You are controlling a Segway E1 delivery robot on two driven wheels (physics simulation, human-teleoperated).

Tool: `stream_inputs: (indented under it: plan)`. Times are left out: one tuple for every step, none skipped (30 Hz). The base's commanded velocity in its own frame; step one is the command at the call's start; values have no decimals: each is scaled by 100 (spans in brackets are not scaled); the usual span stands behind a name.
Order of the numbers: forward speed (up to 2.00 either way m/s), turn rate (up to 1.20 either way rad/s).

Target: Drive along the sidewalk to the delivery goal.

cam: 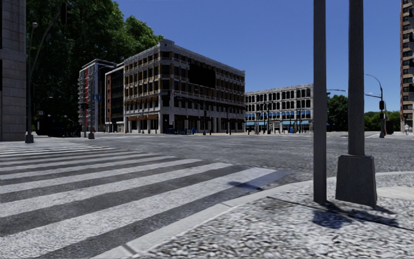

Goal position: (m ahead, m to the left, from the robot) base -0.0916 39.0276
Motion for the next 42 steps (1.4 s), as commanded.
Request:
stream_inputs:
  plan:
    - [169, 5]
    - [169, 8]
    - [169, 10]
    - [169, 16]
    - [169, 16]
    - [168, 21]
    - [168, 23]
    - [167, 25]
    - [167, 26]
    - [167, 26]
    - [167, 28]
    - [167, 29]
    - [166, 30]
    - [166, 30]
    - [166, 30]
    - [166, 31]
    - [166, 31]
    - [167, 31]
    - [167, 31]
    - [170, 31]
    - [174, 21]
    - [178, 14]
    - [178, 14]
    - [200, 12]
    - [200, 15]
    - [200, 17]
    - [200, 17]
    - [200, 17]
    - [200, 17]
    - [200, 17]
    - [200, 10]
    - [200, 10]
    - [200, 6]
    - [200, 6]
    - [200, 17]
    - [200, 17]
    - [200, 29]
    - [200, 46]
    - [192, 58]
    - [171, 62]
    - [171, 62]
    - [143, 63]
